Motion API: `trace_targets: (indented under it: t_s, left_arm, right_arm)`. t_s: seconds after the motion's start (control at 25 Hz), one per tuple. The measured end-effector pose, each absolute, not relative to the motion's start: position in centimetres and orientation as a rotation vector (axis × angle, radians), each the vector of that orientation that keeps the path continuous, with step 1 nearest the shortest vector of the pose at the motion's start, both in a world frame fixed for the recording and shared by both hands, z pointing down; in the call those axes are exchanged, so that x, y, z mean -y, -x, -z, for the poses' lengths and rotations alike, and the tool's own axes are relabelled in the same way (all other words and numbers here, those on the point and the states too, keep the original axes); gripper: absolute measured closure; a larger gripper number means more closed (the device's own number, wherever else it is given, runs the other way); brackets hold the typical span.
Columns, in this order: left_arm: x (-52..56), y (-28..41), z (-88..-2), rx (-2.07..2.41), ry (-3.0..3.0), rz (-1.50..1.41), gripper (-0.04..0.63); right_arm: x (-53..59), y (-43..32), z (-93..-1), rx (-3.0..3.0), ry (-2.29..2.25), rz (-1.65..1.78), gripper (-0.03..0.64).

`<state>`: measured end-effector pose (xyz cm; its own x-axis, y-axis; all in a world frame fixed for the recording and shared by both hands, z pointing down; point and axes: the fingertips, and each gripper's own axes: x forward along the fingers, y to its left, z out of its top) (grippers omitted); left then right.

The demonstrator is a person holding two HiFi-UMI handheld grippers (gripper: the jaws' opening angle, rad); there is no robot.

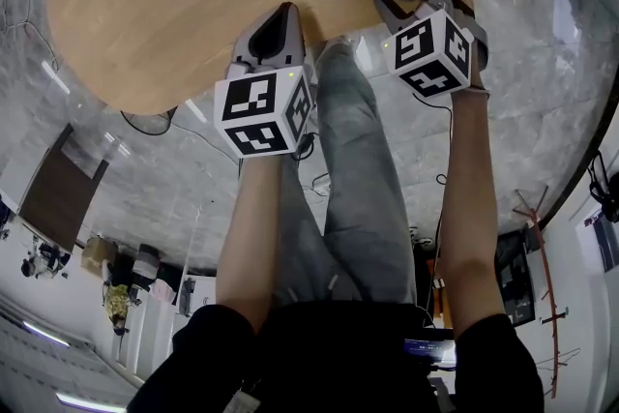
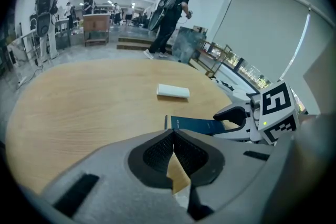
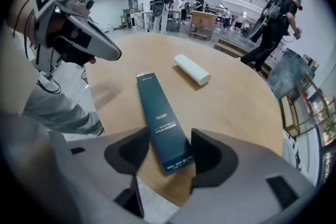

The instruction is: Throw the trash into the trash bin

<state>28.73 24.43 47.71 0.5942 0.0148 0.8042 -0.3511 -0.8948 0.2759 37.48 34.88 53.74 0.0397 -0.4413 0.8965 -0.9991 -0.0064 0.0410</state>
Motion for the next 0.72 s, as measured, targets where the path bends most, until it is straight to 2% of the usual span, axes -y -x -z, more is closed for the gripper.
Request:
trace_targets:
  t_s: [0.32,0.72]
  left_arm:
    - [-24.1,-27.8,-47.4,0.289,-2.406,-1.204,0.589]
    - [-22.1,-24.7,-46.9,0.336,-2.389,-1.169,0.589]
  right_arm:
    - [-35.1,-37.2,-53.2,1.483,-1.789,-1.226,0.422]
    - [-33.3,-33.3,-50.8,1.612,-2.094,-1.540,0.436]
